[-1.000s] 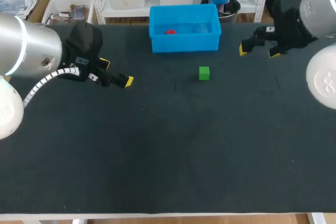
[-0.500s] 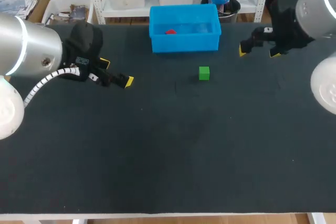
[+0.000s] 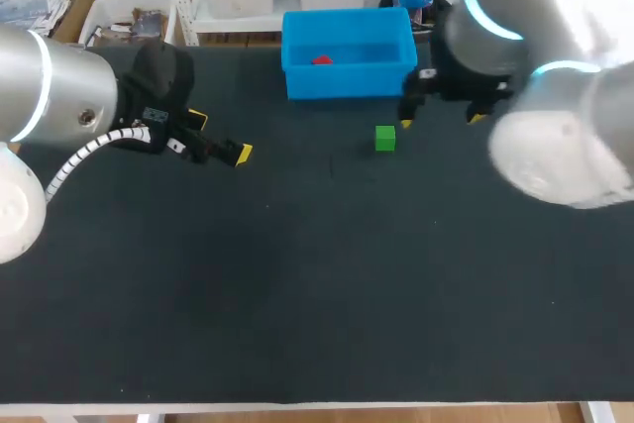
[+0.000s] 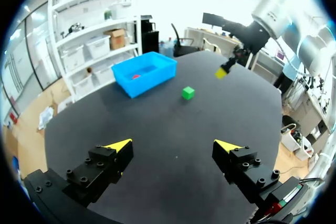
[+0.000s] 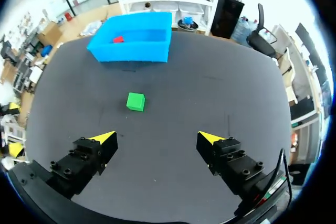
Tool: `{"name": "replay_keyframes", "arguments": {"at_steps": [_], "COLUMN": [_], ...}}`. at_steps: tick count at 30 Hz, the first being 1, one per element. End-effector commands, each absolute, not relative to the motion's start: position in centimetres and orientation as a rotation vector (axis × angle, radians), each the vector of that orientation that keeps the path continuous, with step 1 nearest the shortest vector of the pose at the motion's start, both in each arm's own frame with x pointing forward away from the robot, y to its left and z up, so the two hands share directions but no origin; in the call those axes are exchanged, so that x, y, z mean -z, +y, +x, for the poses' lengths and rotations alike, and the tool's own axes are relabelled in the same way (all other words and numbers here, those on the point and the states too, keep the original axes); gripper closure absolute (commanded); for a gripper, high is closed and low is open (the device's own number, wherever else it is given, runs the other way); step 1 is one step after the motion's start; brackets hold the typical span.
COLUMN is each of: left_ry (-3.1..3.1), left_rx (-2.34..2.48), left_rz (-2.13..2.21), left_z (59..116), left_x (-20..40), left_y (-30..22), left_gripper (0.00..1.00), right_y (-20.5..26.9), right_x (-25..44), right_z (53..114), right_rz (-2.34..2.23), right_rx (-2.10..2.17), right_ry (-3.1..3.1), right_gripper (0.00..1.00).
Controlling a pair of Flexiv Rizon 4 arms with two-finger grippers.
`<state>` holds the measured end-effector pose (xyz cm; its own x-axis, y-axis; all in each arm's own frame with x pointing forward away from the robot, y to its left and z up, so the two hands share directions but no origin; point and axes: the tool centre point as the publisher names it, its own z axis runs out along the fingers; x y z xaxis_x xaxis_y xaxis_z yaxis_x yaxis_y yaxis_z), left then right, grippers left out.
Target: Use the left arm to pick the red cube and place it into the blue plastic box first, then use the right arm to grasp the green cube and put it into the same blue plastic box after the first action is fully finished.
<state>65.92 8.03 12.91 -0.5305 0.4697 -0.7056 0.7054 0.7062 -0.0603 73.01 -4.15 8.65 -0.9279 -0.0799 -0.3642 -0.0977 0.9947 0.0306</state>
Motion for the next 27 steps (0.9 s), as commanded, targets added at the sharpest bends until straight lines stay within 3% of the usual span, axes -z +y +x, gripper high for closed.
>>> {"name": "replay_keyframes", "arguments": {"at_steps": [1,27], "left_ry": [2.224,2.224], "left_rx": [0.457,0.457], "left_rz": [0.894,0.894], "left_z": [65.97,65.97], "left_x": [-12.86,-12.86], "left_y": [8.23,8.23], "left_gripper": [0.00,0.00], "right_y": [-1.85,-1.31], "right_x": [-7.23,-6.49], "right_z": [74.75,75.21], "right_rz": [-0.048,0.085], "right_rx": [0.199,0.107], "right_ry": [2.800,2.795], "right_gripper": [0.00,0.00]}}
